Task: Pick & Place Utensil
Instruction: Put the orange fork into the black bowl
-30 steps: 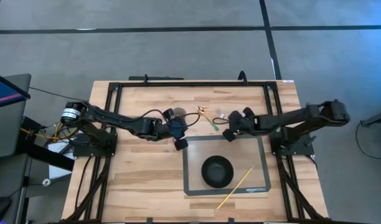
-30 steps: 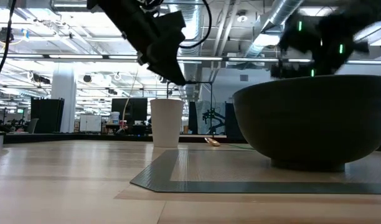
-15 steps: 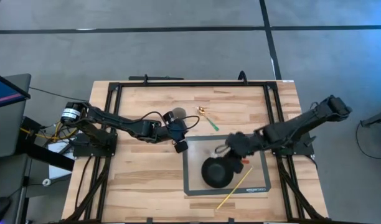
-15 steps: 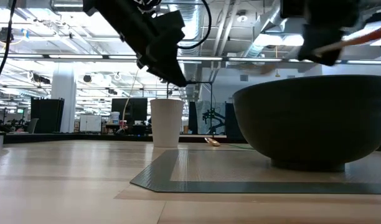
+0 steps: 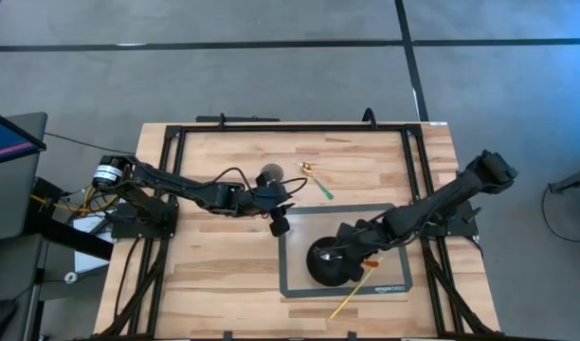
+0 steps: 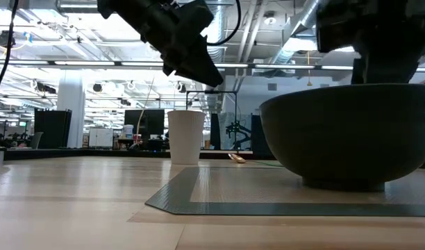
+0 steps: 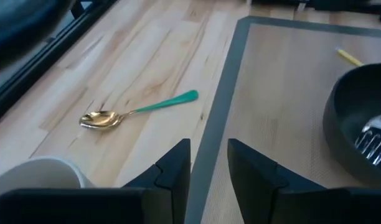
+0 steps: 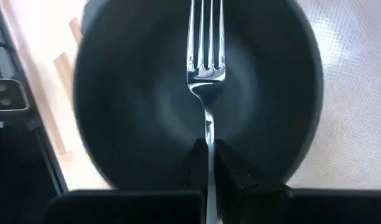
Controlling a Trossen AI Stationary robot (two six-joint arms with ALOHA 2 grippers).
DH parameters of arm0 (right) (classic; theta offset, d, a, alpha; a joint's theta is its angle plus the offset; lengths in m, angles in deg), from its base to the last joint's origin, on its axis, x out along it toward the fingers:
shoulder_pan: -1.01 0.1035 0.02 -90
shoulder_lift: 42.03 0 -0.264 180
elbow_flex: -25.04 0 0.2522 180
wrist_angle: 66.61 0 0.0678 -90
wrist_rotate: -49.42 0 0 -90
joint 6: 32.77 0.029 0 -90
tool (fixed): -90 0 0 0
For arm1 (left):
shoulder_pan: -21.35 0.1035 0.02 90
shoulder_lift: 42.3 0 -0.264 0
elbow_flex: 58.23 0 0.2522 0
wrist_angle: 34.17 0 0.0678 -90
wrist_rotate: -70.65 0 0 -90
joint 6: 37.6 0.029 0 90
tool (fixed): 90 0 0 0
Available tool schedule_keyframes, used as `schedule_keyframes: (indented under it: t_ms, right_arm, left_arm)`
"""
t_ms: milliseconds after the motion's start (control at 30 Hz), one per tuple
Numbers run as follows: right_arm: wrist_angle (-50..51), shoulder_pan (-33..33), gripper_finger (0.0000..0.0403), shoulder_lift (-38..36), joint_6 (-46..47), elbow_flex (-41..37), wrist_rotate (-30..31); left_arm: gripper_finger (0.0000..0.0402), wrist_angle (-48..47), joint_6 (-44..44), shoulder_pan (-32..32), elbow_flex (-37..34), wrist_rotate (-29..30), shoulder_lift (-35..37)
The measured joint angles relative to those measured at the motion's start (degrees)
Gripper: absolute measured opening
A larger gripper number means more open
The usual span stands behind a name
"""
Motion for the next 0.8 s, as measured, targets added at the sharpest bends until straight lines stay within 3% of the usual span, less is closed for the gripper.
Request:
schedule_keyframes:
  t_ms: [100, 267, 433, 600, 800]
  right_arm:
    - [-0.08, -0.86, 0.0003, 2.69, -1.29, 0.68, -0.64]
    - [-0.90, -1.95, 0.0005, 5.62, -2.82, 1.67, -3.84]
    - [-3.27, -2.26, 0.0006, 5.14, -3.22, 1.68, -4.25]
    - [-3.32, -2.43, 0.0006, 5.94, -4.44, 1.68, -4.27]
    - [-5.18, -2.43, 0.0007, 8.03, -6.00, 1.86, -5.94]
  left_arm:
    - [0.0108, 0.54, 0.01, -0.40, 0.00, -3.27, 0.00]
    - [0.0108, 2.05, 1.06, -1.32, -0.09, -14.30, 0.00]
    - [0.0108, 18.35, 5.02, -4.27, -4.54, -23.24, -0.46]
    - [0.0108, 32.71, 10.19, -6.41, -8.74, -25.19, -4.50]
    - [0.0107, 39.71, 4.74, -5.58, -8.66, -29.01, -12.50]
